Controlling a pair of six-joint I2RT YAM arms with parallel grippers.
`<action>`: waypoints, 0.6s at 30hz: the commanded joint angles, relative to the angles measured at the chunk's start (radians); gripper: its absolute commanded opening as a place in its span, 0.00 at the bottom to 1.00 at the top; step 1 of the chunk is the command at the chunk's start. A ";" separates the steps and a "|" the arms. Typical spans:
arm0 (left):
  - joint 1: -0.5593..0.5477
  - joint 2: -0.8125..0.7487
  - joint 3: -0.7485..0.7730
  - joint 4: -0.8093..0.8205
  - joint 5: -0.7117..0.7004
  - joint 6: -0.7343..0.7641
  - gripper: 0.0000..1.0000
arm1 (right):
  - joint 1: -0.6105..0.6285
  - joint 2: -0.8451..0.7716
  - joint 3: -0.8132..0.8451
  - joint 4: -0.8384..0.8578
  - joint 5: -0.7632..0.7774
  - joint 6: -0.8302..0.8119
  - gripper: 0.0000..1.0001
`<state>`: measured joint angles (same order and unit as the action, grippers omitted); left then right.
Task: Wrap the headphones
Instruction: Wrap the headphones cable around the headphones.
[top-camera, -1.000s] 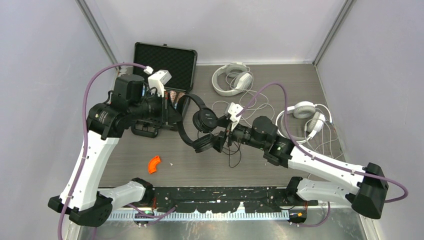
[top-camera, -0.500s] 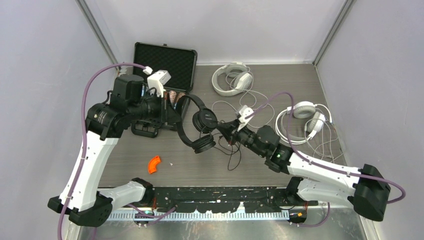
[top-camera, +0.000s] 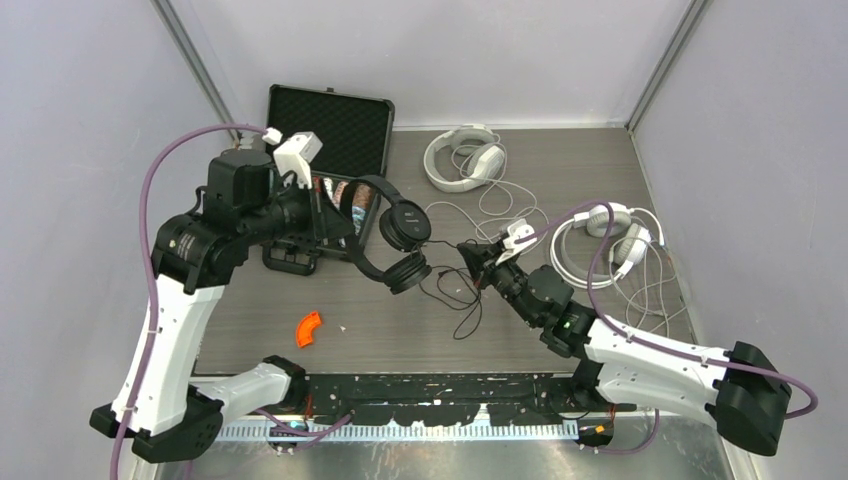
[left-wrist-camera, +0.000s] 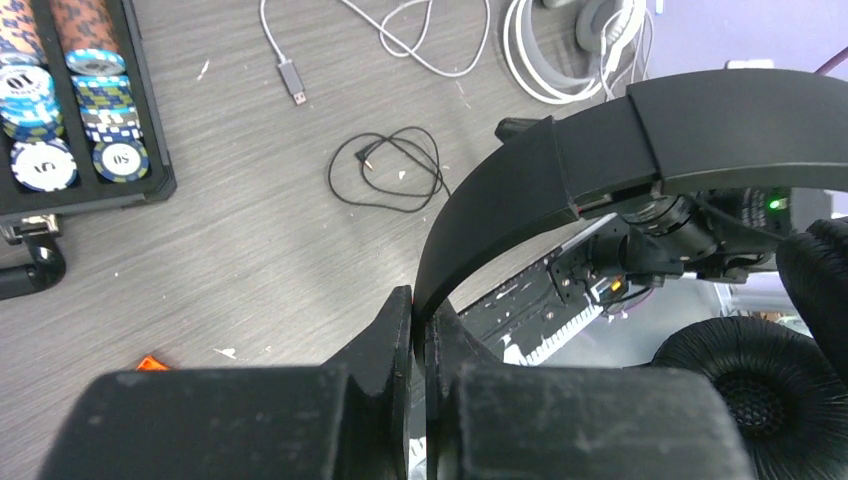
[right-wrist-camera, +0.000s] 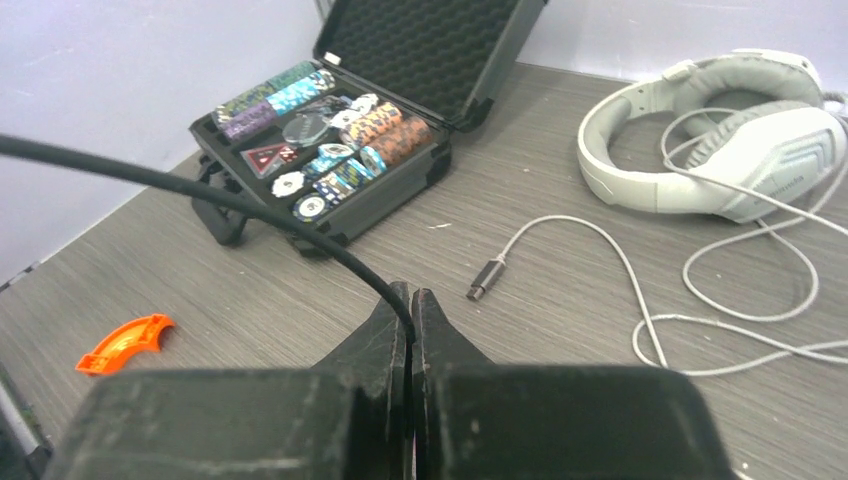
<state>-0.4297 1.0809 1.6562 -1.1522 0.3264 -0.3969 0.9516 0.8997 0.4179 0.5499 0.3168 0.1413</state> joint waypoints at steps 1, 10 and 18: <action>0.005 -0.023 0.077 0.048 -0.028 -0.034 0.00 | -0.005 0.003 -0.032 0.101 0.124 0.032 0.00; 0.005 -0.014 0.091 0.020 -0.067 -0.019 0.00 | -0.025 -0.084 -0.118 0.124 0.356 0.067 0.00; 0.005 0.011 0.108 -0.027 -0.185 -0.006 0.00 | -0.029 -0.119 -0.146 0.144 0.411 0.080 0.00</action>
<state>-0.4297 1.0824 1.7130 -1.1698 0.2264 -0.4080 0.9272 0.8135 0.2943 0.6167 0.6384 0.1970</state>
